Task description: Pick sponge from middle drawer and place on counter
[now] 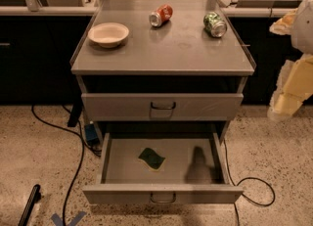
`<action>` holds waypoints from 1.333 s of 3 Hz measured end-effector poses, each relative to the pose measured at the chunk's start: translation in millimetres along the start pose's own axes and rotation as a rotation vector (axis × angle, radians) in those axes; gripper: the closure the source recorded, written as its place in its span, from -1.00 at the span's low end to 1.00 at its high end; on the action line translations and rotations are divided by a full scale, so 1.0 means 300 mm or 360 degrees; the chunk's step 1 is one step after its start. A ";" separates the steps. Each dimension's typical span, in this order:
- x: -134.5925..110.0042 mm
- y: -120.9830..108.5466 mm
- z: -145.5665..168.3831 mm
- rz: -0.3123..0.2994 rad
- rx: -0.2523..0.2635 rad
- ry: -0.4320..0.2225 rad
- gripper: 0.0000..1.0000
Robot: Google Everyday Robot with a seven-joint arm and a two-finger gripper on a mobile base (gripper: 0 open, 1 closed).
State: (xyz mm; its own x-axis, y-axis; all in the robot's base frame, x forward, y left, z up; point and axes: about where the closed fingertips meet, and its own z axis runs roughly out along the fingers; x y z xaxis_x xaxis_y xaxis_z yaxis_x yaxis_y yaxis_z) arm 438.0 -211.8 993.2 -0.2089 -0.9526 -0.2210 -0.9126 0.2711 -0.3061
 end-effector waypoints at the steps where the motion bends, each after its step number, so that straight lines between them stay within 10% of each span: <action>1: 0.001 0.000 0.006 0.0004 0.0018 -0.0006 -1.00; 3: 0.061 -0.047 0.372 0.0236 0.0014 -0.0025 -1.00; 4: 0.061 -0.048 0.375 0.0238 0.0013 -0.0023 -1.00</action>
Offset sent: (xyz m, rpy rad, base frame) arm 0.0316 -0.0096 -0.0834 0.1223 -0.0589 -0.1391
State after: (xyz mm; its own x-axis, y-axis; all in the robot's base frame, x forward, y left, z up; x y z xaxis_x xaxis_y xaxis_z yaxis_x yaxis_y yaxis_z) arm 486.8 -217.6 889.4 -0.3372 -0.8994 -0.2781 -0.8688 0.4111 -0.2762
